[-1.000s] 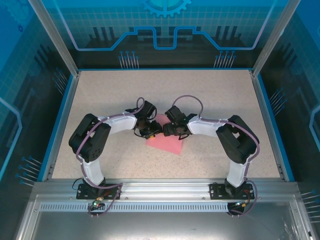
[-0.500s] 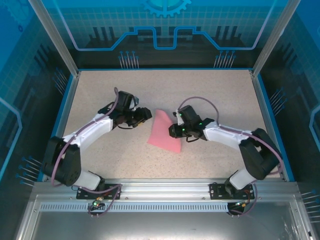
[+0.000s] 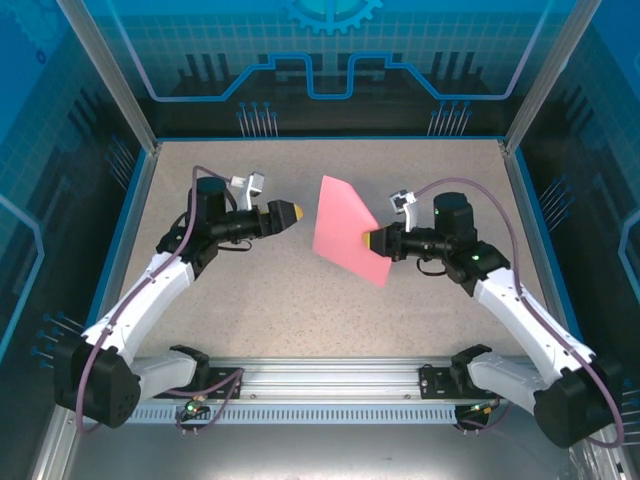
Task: Fold a paper plane with a square sheet of paper (fold left side to right side)
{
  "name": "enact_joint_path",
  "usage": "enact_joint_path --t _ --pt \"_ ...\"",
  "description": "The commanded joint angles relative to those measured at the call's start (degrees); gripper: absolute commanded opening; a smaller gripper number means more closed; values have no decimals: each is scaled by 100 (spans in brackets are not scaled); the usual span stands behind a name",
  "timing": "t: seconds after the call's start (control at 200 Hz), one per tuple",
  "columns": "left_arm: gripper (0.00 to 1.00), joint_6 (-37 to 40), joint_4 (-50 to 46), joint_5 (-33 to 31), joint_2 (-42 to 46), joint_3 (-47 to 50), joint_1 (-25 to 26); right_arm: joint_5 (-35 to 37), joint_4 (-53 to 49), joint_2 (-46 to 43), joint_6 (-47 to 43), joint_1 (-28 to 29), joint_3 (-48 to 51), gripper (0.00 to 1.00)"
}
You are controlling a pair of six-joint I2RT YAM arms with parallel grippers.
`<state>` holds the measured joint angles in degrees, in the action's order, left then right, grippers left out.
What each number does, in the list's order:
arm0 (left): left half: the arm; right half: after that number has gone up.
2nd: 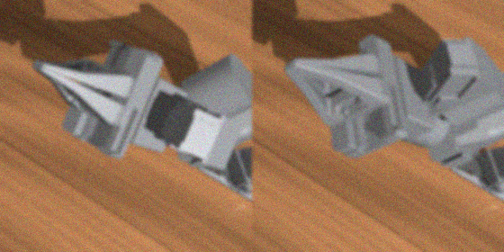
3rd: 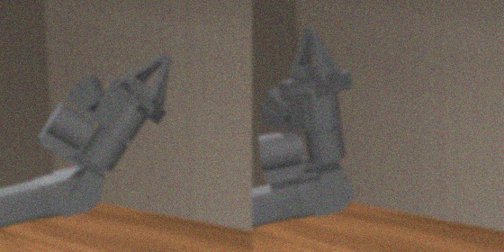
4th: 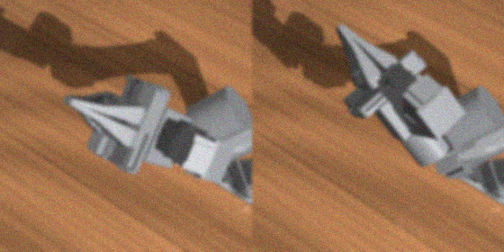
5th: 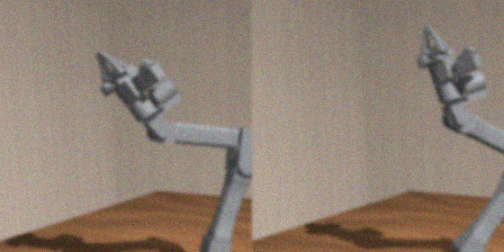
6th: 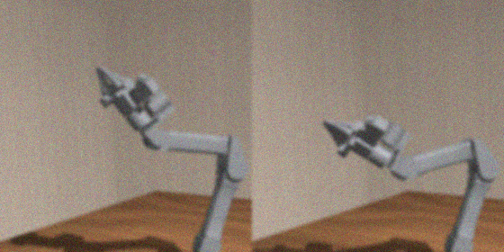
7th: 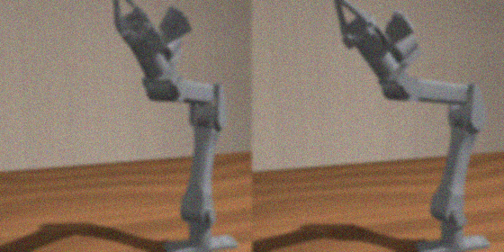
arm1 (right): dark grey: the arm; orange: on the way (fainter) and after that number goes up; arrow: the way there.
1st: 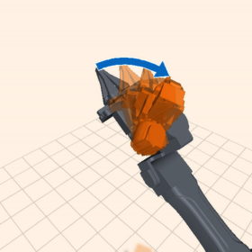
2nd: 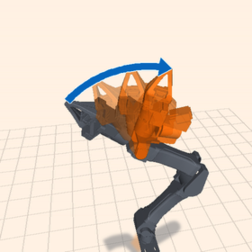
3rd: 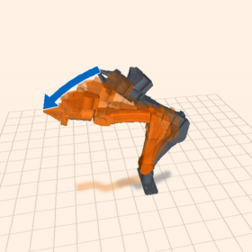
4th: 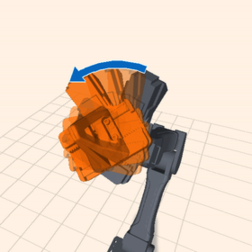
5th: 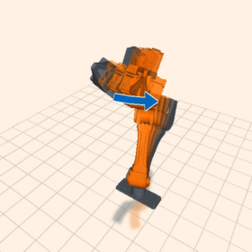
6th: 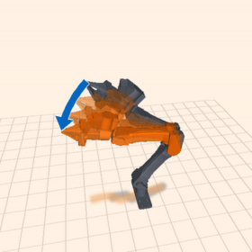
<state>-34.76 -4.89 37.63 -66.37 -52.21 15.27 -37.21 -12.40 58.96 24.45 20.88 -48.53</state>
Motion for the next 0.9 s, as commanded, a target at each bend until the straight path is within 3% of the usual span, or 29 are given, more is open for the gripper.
enact_joint_path --t 0.0,0.215,0.29,0.37,0.445,0.495,0.535,0.615,0.81,0.895 --pt "89 -123 1121 1033 -14 131 -15 -1079 -504 -86 -93 -67 -419 21" --pt "89 -22 1340 1392 -272 -120 366 -1385 -316 -8 214 -40 -615 21" --pt "85 -55 1426 1449 -374 -179 519 -1359 -309 59 246 -32 -623 21" --pt "69 -31 1440 1437 -471 -238 607 -1243 -391 132 205 -28 -640 23" --pt "40 9 1355 1324 -554 -246 622 -817 -727 136 -61 -49 -703 26" --pt "24 83 1205 1214 -609 -262 624 -449 -975 101 -243 -98 -727 32" --pt "17 135 1054 1093 -661 -262 626 -94 -1172 73 -375 -153 -740 39" --pt "12 243 796 895 -764 -214 624 446 -1328 -33 -477 -301 -657 50" --pt "9 279 491 108 -1195 217 627 2717 -1860 -196 -609 -364 -422 94" --pt "9 153 555 -248 -1519 484 634 3024 -1751 -214 -458 -370 -219 99"
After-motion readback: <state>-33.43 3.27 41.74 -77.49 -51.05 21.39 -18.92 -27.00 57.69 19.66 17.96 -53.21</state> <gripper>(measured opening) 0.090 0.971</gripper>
